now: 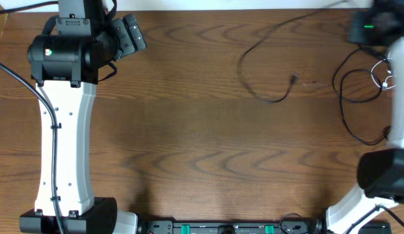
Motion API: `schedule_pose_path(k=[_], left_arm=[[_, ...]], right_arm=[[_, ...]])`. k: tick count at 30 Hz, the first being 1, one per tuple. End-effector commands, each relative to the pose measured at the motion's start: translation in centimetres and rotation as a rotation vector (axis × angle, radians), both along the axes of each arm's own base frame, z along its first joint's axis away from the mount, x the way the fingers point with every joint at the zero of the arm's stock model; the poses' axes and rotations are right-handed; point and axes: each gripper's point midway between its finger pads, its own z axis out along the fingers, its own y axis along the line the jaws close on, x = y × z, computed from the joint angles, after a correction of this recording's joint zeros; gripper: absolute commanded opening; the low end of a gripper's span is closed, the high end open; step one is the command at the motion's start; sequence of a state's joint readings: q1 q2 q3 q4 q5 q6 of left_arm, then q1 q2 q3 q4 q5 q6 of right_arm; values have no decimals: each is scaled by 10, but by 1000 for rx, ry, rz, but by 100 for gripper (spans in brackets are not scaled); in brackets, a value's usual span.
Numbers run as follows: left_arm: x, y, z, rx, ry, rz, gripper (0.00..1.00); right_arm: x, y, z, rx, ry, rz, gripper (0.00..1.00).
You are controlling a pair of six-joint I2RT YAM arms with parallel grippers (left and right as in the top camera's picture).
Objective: Untangle cables
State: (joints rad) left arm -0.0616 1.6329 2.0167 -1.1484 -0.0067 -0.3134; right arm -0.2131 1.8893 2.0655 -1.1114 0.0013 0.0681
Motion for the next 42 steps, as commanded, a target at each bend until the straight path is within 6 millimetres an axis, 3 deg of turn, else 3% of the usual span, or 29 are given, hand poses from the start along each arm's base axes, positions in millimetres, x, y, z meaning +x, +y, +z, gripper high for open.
schedule_pose_path(k=[1, 3, 4, 6, 10, 11, 12, 13, 15, 18, 22, 23, 26, 27, 30, 32, 39, 42], left_arm=[[2, 3, -4, 18, 12, 1, 95], [2, 3, -4, 18, 12, 1, 95], [2, 3, -4, 18, 12, 1, 95], [2, 3, -4, 18, 12, 1, 95], [2, 3, -4, 18, 12, 1, 95], [2, 3, -4, 18, 12, 1, 95], [2, 3, -4, 18, 12, 1, 95], [2, 3, -4, 18, 12, 1, 95], [2, 3, -4, 18, 11, 1, 95], [2, 3, -4, 18, 12, 1, 95], [2, 3, -4, 18, 12, 1, 95], [2, 3, -4, 18, 12, 1, 95], [2, 3, -4, 18, 12, 1, 95], [2, 3, -4, 18, 12, 1, 95], [2, 3, -4, 18, 12, 1, 95], [2, 3, -4, 18, 12, 1, 95], [2, 3, -4, 18, 12, 1, 95], [3, 3, -4, 19, 13, 1, 95]], right_arm=[[-19, -55, -1, 28, 6, -150, 1], [-29, -75, -4, 37, 20, -204, 1], [-41, -100, -6, 31, 31, -274, 1], [-53, -126, -8, 4, 39, -374, 1], [-65, -156, -17, -30, 66, -465, 3], [-65, -158, -20, -27, 73, -468, 15], [-66, -160, -25, -22, 88, -473, 79], [-66, -160, -28, -20, 95, -472, 97], [-64, -153, -30, -3, 101, -454, 99], [-48, -122, -30, 53, 90, -317, 99], [-23, -50, -32, 117, 90, -17, 99], [-19, -26, -34, 121, 109, 43, 99], [-16, 7, -39, 126, 140, 119, 99], [-14, 29, -42, 121, 157, 174, 99], [-9, 68, -57, 118, 209, 258, 99], [-7, 88, -71, 123, 249, 301, 97], [-9, 131, -127, 128, 405, 414, 88], [-11, 141, -137, 117, 435, 459, 85]])
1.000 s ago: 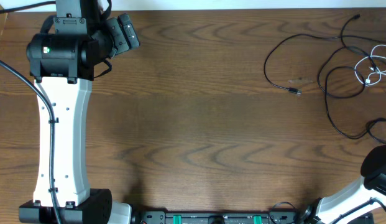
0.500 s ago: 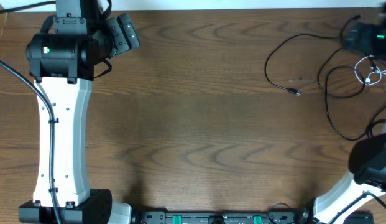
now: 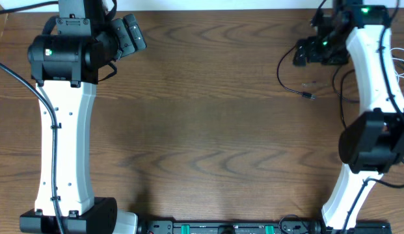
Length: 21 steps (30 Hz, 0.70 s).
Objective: Untangle cables
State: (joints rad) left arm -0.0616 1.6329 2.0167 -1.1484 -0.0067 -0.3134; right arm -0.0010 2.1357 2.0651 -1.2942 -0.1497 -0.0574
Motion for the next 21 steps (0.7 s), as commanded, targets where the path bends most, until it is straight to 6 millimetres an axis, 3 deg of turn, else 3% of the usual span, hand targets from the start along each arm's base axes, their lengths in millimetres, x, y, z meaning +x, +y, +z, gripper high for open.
schedule_pose_path(k=[1, 12, 17, 21], left_arm=[[3, 3, -4, 19, 13, 1, 95], [3, 3, -4, 19, 13, 1, 95], [3, 3, -4, 19, 13, 1, 95], [3, 3, -4, 19, 13, 1, 95]], right_arm=[[-3, 18, -12, -6, 28, 91, 83], [-1, 29, -66, -111, 117, 137, 68], [15, 34, -93, -95, 114, 30, 54], [36, 36, -94, -61, 50, -124, 56]])
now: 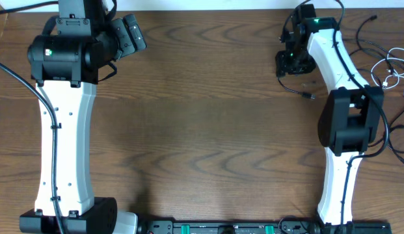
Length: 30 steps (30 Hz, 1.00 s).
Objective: Untangle cables
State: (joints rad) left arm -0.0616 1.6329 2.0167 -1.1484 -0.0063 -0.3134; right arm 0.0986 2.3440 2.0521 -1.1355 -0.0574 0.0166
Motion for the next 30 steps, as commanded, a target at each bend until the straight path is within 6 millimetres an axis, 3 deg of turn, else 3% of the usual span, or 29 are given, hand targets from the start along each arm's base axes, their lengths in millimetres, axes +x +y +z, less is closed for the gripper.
schedule_pose_path(k=[1, 5, 11, 24, 30], left_arm=[[3, 3, -4, 19, 13, 1, 95], [3, 3, -4, 19, 13, 1, 95], [3, 3, -4, 19, 13, 1, 95], [3, 3, -4, 19, 13, 1, 95], [3, 3, -4, 19, 13, 1, 95]], right_arm=[[13, 1, 0, 13, -41, -189, 55], [28, -14, -1, -64, -115, -385, 52], [35, -4, -7, -80, -155, -378, 48], [31, 7, -21, -120, -171, -380, 36], [19, 6, -40, -128, -131, -374, 31]])
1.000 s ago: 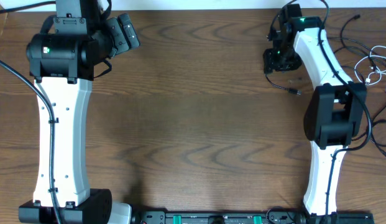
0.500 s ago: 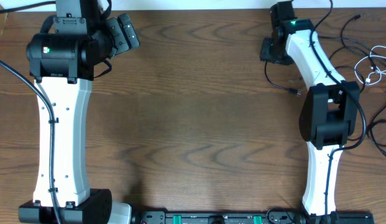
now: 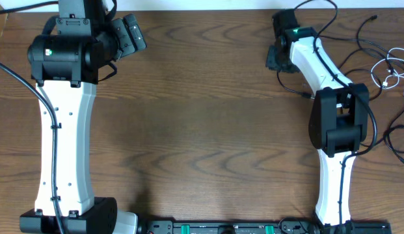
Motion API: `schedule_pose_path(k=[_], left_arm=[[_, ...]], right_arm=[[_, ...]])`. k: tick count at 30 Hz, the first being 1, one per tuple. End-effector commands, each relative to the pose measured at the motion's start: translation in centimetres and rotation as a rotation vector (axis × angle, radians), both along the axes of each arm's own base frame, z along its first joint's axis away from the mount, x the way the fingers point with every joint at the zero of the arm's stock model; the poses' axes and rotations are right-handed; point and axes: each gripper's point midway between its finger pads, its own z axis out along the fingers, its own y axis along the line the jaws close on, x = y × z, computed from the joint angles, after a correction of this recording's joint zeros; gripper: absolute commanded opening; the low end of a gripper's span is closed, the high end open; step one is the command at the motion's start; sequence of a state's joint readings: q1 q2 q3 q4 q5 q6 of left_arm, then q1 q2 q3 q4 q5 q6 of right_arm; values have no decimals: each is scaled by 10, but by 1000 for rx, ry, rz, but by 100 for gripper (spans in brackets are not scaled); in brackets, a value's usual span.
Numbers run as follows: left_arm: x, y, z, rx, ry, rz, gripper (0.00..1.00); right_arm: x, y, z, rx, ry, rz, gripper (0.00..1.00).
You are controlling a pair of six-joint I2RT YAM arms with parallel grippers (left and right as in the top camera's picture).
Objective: Untangle cables
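A thin black cable (image 3: 294,86) runs from my right gripper (image 3: 273,60) down to its plug end (image 3: 310,96) on the wooden table. The right gripper sits at the far right-centre of the table and looks shut on this cable. More black cable (image 3: 355,51) loops behind the right arm toward the back right. There it meets a white cable (image 3: 391,70). My left gripper (image 3: 133,34) hangs at the back left, far from any cable, and its fingers cannot be made out.
The left arm (image 3: 62,130) stretches along the left side of the table. The right arm's elbow (image 3: 338,120) covers part of the cables. Another black cable (image 3: 398,140) curls at the right edge. A bar with green clips (image 3: 221,229) lies along the front edge.
The right gripper has shifted a little to the left and toward the back. The cable between it and the plug is drawn out longer. The plug and the left arm stay where they were.
At first the black cable lay in a wide loop mid-table, with the right gripper at the back right corner. Later the gripper was over the cable and the loop had shrunk rightward. Then it stood further left each time, with the plug staying put.
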State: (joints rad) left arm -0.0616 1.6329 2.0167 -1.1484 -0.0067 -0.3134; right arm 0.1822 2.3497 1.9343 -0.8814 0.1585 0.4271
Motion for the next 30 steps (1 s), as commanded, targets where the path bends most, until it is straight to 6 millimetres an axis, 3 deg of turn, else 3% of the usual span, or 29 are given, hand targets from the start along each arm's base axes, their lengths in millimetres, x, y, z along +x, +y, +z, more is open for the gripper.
schedule_pose_path(k=[1, 8, 13, 14, 15, 20, 22, 25, 27, 30], left_arm=[[3, 3, -4, 19, 13, 1, 95], [3, 3, -4, 19, 13, 1, 95], [3, 3, -4, 19, 13, 1, 95], [3, 3, -4, 19, 13, 1, 95], [3, 3, -4, 19, 13, 1, 95], [3, 3, -4, 19, 13, 1, 95], [3, 3, -4, 19, 13, 1, 95], [2, 3, -4, 19, 13, 1, 95], [3, 3, -4, 19, 13, 1, 95], [3, 3, -4, 19, 13, 1, 95]], right_arm=[[-13, -2, -20, -18, 49, -6, 31], [-23, -1, -28, -45, 97, 91, 28], [-37, -3, -33, -50, 150, 97, 15], [-39, -1, -34, -39, 161, 100, 4], [-40, 0, -34, -33, 166, 101, 1], [-35, -6, -24, -19, 154, 113, 1], [-27, -12, -5, 13, 124, 115, 1], [-10, -31, 46, 85, 28, 111, 1], [1, -55, 94, 146, -79, 99, 1], [3, -99, 139, 163, -183, 28, 1]])
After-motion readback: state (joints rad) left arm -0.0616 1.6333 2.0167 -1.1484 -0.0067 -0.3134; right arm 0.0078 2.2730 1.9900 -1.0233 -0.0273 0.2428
